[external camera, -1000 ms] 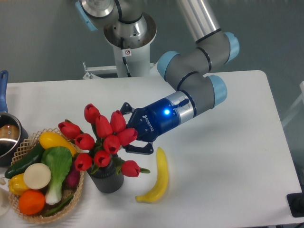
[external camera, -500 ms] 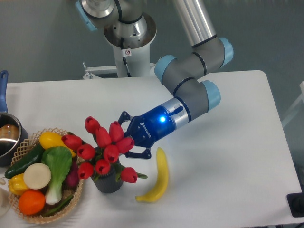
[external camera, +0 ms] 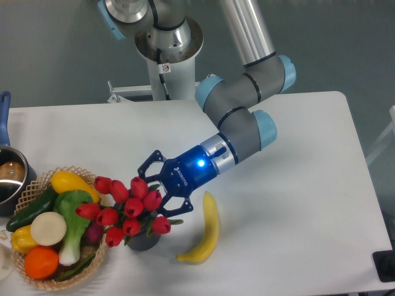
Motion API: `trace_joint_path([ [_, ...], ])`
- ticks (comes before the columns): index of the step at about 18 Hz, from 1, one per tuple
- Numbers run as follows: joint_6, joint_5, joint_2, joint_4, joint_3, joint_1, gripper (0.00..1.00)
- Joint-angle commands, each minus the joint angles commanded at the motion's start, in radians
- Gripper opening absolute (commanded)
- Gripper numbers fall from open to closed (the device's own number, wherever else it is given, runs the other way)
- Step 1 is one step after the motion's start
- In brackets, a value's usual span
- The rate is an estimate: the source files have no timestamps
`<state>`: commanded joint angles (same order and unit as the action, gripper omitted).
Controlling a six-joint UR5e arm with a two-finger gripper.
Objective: Insert the flowers into the vase
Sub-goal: 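Open the gripper to release the tulips in the vase, then raise the open gripper up away from the tulips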
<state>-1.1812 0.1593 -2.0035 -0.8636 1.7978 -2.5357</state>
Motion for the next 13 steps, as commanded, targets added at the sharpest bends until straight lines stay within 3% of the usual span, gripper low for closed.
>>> trace_joint_path([
  [8, 0.008, 0.123, 0.095, 0.0, 0.071, -0.018, 1.0],
  [13, 0.006, 0.161, 0.118, -0.003, 0.08, -0.034, 1.0],
])
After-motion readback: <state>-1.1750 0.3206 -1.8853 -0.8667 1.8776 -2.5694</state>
